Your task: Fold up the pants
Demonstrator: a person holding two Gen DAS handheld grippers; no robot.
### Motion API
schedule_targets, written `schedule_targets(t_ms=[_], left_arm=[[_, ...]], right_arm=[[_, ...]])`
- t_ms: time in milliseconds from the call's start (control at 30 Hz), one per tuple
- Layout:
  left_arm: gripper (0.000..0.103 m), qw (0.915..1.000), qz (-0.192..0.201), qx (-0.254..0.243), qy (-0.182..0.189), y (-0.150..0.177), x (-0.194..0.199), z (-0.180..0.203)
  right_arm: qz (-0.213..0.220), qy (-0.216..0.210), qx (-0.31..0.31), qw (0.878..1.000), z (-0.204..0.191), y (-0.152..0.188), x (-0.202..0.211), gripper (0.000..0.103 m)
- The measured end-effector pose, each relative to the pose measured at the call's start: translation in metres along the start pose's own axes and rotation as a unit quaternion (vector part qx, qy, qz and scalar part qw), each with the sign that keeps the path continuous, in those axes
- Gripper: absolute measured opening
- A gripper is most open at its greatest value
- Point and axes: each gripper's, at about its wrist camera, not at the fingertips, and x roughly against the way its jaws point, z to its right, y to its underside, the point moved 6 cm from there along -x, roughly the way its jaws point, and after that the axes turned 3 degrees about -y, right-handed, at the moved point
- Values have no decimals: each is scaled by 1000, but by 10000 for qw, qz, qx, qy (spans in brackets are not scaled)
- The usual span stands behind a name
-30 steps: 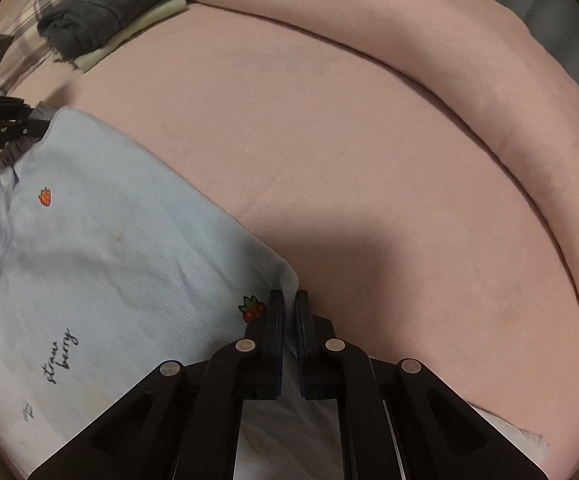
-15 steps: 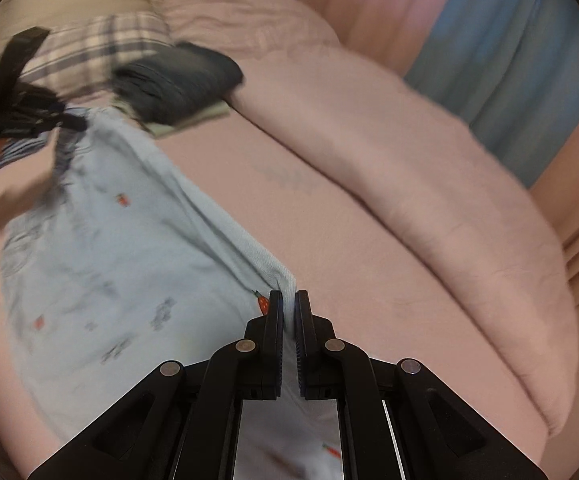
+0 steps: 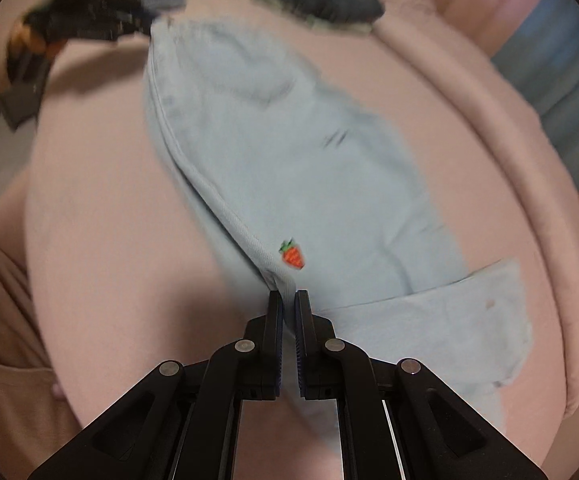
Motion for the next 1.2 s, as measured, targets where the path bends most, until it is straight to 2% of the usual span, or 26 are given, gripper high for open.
schedule_targets(t_ms=[100, 233, 300, 333, 367, 400, 467, 500, 567, 633, 700, 767, 833, 900, 967, 1033, 1133, 1200], left_arm=[[16, 10000, 27, 43, -36, -3, 2, -3], [27, 9992, -156, -136, -346, 9, 2, -1], [35, 9985, -289, 36, -472, 15, 9, -5], [44, 9982, -284, 131, -502, 17, 14, -8], [53, 9979, -257, 225, -558, 19, 20, -12], [55, 9974, -211, 319, -619, 20, 26, -15], [56, 9962, -39, 590, -637, 17, 41, -20], [56, 9958, 37, 694, -590, 14, 45, -18], [56, 9962, 243, 801, -258, -3, 50, -3], [56, 9966, 458, 661, 154, -27, 48, 31], [56, 9951, 532, 583, 598, -46, 39, 66], [56, 9902, 532, 550, 1165, -67, 23, 110], [56, 9856, 398, 432, 1587, -80, 6, 153], [55, 9814, 196, 313, 1882, -86, -8, 185], [56, 9761, 80, 169, 2164, -92, -16, 212], [56, 9714, 43, 8, 2376, -99, -20, 234], [56, 9638, -79, -87, 2664, -111, -28, 258], [54, 9597, -150, -140, 2803, -116, -33, 272]], right_arm=[[70, 1, -168, 9998, 7, -6, 0, 6], [23, -175, -475, 9987, 13, 7, -7, 7], [129, -328, -800, 9962, 24, 9, -8, 12], [178, -436, -990, 9940, 28, 11, -5, 15], [257, -591, -1198, 9907, 34, 13, 0, 24], [447, -791, -1472, 9849, 42, 16, 9, 34], [800, -975, -1910, 9735, 61, 22, 25, 41], [950, -1000, -2161, 9666, 73, 25, 31, 41], [1102, -734, -2714, 9533, 98, 38, 37, 41], [974, -169, -3306, 9386, 138, 51, 27, 41], [878, -23, -3566, 9301, 148, 57, 15, 41], [542, -61, -3723, 9265, 157, 63, -13, 41], [203, -173, -3655, 9304, 152, 66, -34, 41], [232, -204, -3554, 9342, 154, 61, -31, 41], [290, -617, -3862, 9199, 164, 61, -23, 41], [617, -873, -4209, 9008, 185, 58, -12, 41], [795, -746, -4622, 8800, 232, 45, -9, 45], [745, -661, -4767, 8734, 253, 31, -17, 48]])
